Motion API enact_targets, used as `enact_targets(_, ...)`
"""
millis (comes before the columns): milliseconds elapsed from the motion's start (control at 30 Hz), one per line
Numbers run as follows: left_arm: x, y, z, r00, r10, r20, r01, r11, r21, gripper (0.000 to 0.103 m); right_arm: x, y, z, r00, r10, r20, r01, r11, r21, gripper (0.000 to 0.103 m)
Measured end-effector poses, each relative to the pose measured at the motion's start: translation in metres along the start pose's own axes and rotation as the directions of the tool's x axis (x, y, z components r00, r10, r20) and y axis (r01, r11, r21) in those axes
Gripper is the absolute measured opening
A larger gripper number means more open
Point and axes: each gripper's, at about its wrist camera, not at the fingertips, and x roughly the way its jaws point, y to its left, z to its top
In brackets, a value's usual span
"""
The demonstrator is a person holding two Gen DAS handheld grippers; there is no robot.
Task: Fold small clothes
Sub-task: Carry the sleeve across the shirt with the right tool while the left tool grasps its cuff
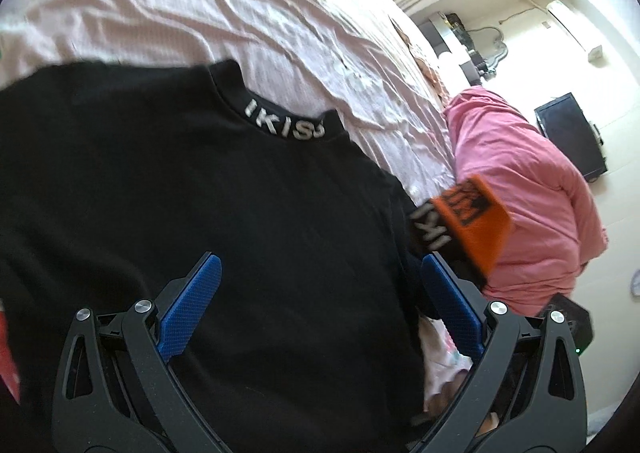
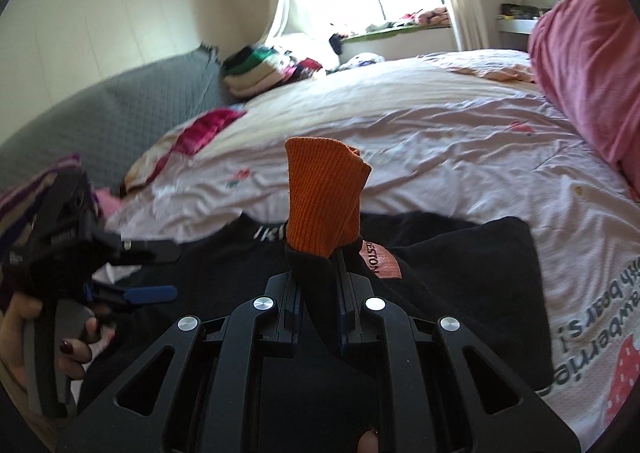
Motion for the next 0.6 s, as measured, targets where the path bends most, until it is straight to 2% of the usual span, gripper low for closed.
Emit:
enact_targets(100, 0.007, 0.006, -0.001, 0.999, -0.04, -0.02, 0.04, 0.999, -0.026, 0.094, 0.014, 0.008, -0.009, 0.999, -0.006, -0.053, 0.005, 1.0, -0.024, 0.015)
enact_targets(133, 0.01, 0.009, -0.001, 0.997, -0.066, -0.031, 0.064, 0.997, -0.047, 0.094, 0.018, 0.01, -0.012, 0.998, -0.003, -0.07, 0.001, 1.0, -0.03, 0.018)
enact_targets(233, 0.019, 0.016, -0.003, 0.991, -0.121, -0.055, 0.115, 0.988, -0.102, 0.093, 0.029, 0.015, -0.02, 0.991, 0.037, -0.125, -0.039, 0.999, -0.02, 0.042)
enact_targets(333, 0.026, 0.015, -0.004, 0.991, -0.119, -0.065, 0.112, 0.988, -0.102, 0.089, 0.03, 0.02, -0.021, 0.987, 0.075, -0.141, -0.078, 0.997, -0.016, 0.045)
enact_targets(467, 0.039, 0.014, -0.01, 0.986, -0.136, -0.093, 0.125, 0.985, -0.116, 0.086, 0.022, 0.014, -0.014, 0.992, 0.056, -0.115, -0.056, 0.998, 0.002, 0.048)
enact_targets(600, 0.054, 0.007, -0.017, 0.987, -0.108, -0.12, 0.097, 0.991, -0.087, 0.068, 0.014, -0.011, -0.004, 0.996, -0.028, -0.089, 0.033, 0.997, 0.064, 0.049)
